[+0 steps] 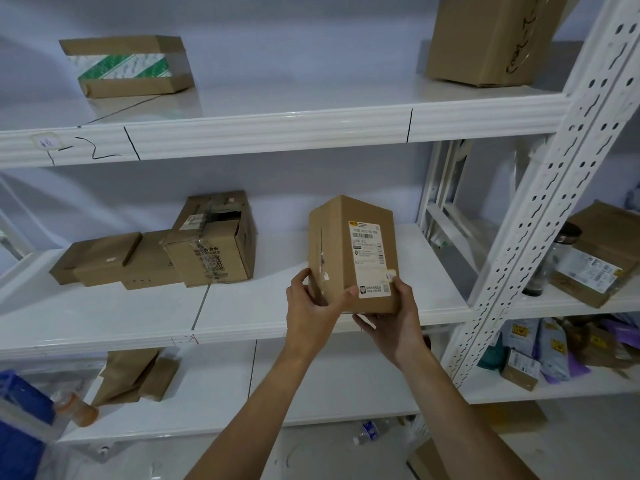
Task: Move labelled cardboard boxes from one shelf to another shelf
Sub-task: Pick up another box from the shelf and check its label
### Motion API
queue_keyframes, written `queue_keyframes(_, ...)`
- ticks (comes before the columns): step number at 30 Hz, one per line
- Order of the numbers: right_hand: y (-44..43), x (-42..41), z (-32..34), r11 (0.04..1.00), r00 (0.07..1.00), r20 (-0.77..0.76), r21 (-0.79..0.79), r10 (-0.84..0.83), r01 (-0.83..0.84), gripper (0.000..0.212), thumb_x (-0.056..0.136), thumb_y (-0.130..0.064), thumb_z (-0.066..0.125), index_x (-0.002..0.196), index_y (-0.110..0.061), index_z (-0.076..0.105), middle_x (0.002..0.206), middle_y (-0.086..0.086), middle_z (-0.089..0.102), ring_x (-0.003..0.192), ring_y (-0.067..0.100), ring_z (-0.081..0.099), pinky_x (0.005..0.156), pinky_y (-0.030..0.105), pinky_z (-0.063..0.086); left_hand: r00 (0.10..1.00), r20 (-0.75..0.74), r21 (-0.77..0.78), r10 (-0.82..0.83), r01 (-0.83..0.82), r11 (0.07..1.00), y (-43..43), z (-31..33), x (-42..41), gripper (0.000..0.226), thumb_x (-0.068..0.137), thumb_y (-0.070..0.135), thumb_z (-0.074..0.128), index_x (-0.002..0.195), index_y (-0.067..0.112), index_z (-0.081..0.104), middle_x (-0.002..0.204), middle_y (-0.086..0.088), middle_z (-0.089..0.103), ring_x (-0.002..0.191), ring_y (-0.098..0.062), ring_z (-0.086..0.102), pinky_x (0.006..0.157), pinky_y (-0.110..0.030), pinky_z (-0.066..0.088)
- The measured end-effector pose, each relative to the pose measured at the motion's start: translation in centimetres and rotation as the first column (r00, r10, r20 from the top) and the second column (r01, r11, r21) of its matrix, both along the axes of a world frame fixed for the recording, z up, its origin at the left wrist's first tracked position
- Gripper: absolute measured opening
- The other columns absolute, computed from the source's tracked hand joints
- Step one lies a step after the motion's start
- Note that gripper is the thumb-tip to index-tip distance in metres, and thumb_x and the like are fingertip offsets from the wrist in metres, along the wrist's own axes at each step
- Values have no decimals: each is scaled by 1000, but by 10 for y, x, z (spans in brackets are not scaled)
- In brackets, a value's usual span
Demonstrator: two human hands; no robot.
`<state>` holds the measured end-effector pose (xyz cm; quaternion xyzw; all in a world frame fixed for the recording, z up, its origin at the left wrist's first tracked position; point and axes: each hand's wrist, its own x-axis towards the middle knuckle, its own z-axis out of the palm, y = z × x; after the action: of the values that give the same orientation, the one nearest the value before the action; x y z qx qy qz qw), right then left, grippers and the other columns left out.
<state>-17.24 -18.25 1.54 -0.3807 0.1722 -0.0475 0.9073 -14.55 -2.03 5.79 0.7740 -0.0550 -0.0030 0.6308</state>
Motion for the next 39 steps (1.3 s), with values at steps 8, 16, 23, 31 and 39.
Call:
queue_keyframes(8, -1, 0, 5, 998, 999, -32, -46, -44, 43, 54, 79, -59, 72, 124, -30, 72, 121, 7, 78, 116, 24, 69, 95, 43, 54, 998, -34, -58, -60, 58, 997, 1, 1, 6, 110, 52, 72, 80, 145, 29, 43, 128, -4, 60, 115, -21, 64, 95, -35, 58)
queue_keyframes(16, 22, -7, 34, 882, 990, 9, -453, -137, 127, 83, 64, -69, 73, 133, -27, 56, 114, -8, 74, 106, 5, 69, 87, 25, 55, 951, -230, -364, -205, 112, 925, 25, -1, 25, 50, 86, 56, 65, 130, 31, 68, 125, -2, 75, 124, -22, 65, 104, -43, 55)
queue_keyframes(23, 58, -14, 44, 572, 915, 256, -718, -312, 396, 75, 63, -60, 84, 125, -44, 44, 121, -20, 44, 117, 12, 58, 88, 27, 58, 918, -333, -493, -215, 24, 870, 27, -18, 29, 39, 100, 60, 49, 124, 37, 70, 123, 2, 78, 121, -19, 70, 109, -45, 52)
queue_keyframes(31, 66, -12, 46, 484, 908, 306, -772, -286, 413, 86, 60, -61, 87, 131, -45, 40, 122, -32, 36, 121, 7, 55, 89, 24, 58, 914, -318, -555, -251, 35, 831, 33, -20, 30, 48, 101, 59, 46, 140, 34, 61, 132, 0, 74, 127, -24, 67, 109, -47, 50)
queue_keyframes(39, 32, -13, 45, 766, 984, 97, -617, -152, 179, 83, 61, -68, 79, 133, -32, 55, 128, -4, 68, 111, 6, 67, 78, 17, 53, 915, -323, -476, -240, 62, 877, 46, -20, 28, 35, 96, 52, 62, 123, 32, 69, 120, 0, 79, 112, -21, 75, 96, -39, 57)
